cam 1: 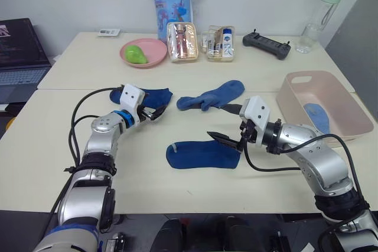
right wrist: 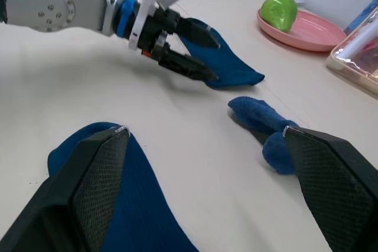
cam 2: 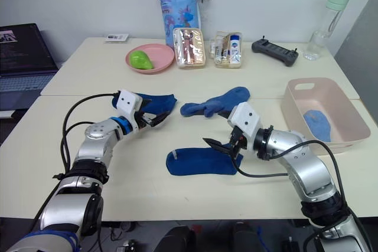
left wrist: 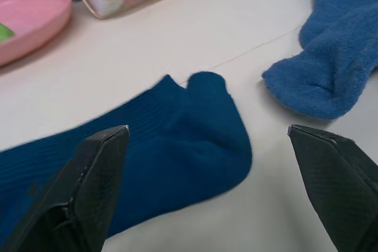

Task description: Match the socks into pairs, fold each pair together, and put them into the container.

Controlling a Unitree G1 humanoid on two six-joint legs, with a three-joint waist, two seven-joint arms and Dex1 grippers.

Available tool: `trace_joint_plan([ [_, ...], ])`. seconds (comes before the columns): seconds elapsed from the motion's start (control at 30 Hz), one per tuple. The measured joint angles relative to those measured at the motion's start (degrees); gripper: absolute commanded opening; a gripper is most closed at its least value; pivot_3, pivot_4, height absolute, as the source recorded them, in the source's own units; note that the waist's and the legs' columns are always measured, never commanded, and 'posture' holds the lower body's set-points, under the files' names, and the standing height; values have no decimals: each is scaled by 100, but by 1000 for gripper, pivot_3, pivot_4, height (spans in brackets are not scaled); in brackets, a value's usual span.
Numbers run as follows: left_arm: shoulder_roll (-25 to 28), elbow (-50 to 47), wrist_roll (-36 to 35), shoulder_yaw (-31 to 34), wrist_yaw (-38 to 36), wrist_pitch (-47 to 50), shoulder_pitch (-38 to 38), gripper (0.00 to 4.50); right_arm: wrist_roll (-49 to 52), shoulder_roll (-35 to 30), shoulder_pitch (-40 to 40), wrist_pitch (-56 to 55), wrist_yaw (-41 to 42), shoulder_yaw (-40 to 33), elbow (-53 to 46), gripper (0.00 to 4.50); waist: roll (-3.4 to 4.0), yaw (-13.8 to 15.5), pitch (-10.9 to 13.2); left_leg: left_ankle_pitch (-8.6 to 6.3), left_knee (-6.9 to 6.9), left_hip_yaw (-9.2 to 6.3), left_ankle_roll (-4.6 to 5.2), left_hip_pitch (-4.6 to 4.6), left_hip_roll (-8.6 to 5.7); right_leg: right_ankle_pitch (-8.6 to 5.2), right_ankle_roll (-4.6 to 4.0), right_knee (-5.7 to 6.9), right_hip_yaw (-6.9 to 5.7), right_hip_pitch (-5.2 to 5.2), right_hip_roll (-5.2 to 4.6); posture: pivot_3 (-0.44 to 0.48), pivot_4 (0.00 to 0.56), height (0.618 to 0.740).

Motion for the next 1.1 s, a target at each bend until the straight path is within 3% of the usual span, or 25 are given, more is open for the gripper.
trace_joint_plan([
  [0.1,-3,473,144,-51,129,-49,-167,4487,0,3,4,58,-10,0,0,4500,0,-5,0,0,0,1,0,0,1,0,0,0,1,-2,1,0,150,740],
  [0.2,3,824,353,-177,214,-271,-379,3866,0,10,19,83,-56,0,-1,4500,-1,0,-1,0,0,1,0,0,0,0,0,1,2,-1,1,0,150,740],
  [0.6,37,1189,158,143,164,-474,-458,15,-1,53,129,112,-138,-5,-3,4500,-2,-6,-2,1,1,3,0,4,1,1,-1,17,3,-3,1,0,150,740],
  [0.9,207,818,11,249,-175,-449,-183,15,0,63,122,87,-97,-3,-3,4500,-2,-13,-2,1,1,4,-1,4,1,1,-1,17,5,-4,1,0,150,740],
  [1.1,668,-1602,-558,390,-725,453,1062,15,5,42,118,59,-63,-16,4,4500,-2,-106,-2,5,0,0,-7,2,4,1,-2,16,10,-5,-1,0,150,740],
])
